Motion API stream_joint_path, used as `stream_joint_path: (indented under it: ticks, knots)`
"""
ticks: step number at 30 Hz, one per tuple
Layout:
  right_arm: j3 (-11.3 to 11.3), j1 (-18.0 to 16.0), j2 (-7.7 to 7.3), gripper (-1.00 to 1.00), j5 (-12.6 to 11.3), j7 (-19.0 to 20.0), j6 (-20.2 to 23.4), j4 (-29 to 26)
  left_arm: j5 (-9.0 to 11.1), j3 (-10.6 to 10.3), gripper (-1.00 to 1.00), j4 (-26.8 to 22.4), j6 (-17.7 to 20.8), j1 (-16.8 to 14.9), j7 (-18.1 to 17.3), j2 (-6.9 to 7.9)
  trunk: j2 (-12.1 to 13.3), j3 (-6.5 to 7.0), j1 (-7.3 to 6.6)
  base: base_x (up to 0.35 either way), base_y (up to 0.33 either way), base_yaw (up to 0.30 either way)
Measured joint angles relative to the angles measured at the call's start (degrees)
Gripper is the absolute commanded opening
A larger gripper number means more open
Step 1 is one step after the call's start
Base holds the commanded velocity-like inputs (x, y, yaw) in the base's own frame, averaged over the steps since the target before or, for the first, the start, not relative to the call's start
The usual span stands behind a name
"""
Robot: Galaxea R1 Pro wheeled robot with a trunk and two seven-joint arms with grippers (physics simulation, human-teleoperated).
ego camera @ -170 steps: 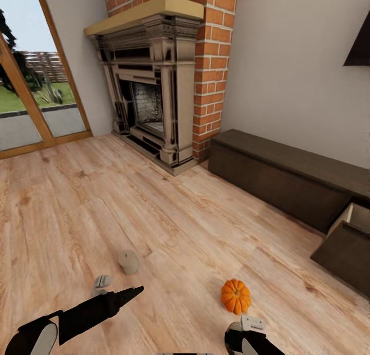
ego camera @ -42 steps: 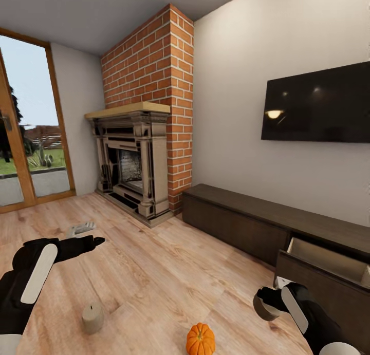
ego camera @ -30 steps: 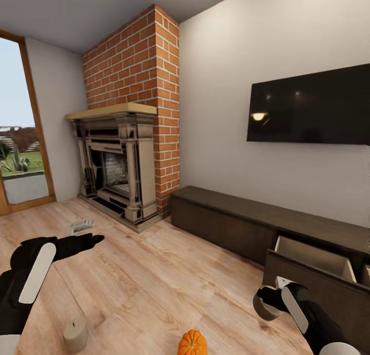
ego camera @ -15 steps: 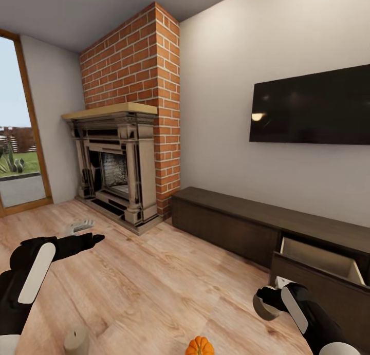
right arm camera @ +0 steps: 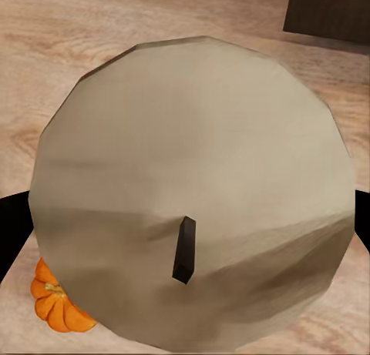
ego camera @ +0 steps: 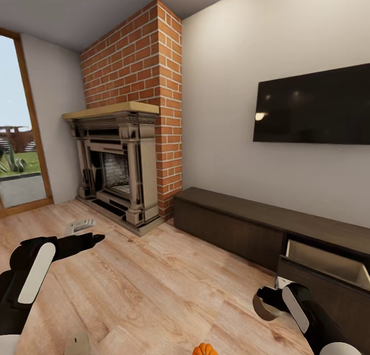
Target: Place each of the two pumpkins and all three candles from the living room inside a cabinet in the living room (use any cabinet), then make sure every cabinet is closed, and position the cauldron so it is next to a table in the living room.
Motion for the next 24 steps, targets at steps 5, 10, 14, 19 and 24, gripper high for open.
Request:
stream_joint_path:
  ticks: [5,10,14,19,24]
  knots:
    - [-0.15,0.00,-0.02,-1.00,-0.14,0.02,0.24,0.05,-0.01,-0.09,1.00,-0.04,0.00,0.00,0.00,-0.07,0.00,-0.36,0.00,0.001,0.001,0.068]
    - [-0.19,0.01,-0.07,-1.00,-0.16,0.02,0.34,0.12,-0.02,-0.12,1.00,-0.04,0.00,-0.01,0.00,-0.09,0.00,-0.80,0.00,0.000,0.000,0.017]
    - [-0.15,0.01,-0.08,-1.00,-0.06,0.02,0.39,0.26,-0.02,-0.18,1.00,-0.14,0.00,-0.01,0.06,-0.09,0.00,-1.17,0.00,0.000,0.000,0.002]
    - [-0.14,0.01,-0.08,-1.00,-0.07,0.03,0.40,0.39,-0.02,-0.20,1.00,-0.25,0.00,-0.01,0.08,-0.09,0.00,-1.65,0.00,0.000,0.000,0.000]
    - [-0.09,0.00,-0.02,-1.00,-0.03,0.03,0.25,0.36,-0.02,-0.20,1.00,-0.29,0.00,-0.01,0.04,-0.09,0.00,-1.96,0.00,0.000,0.000,-0.009]
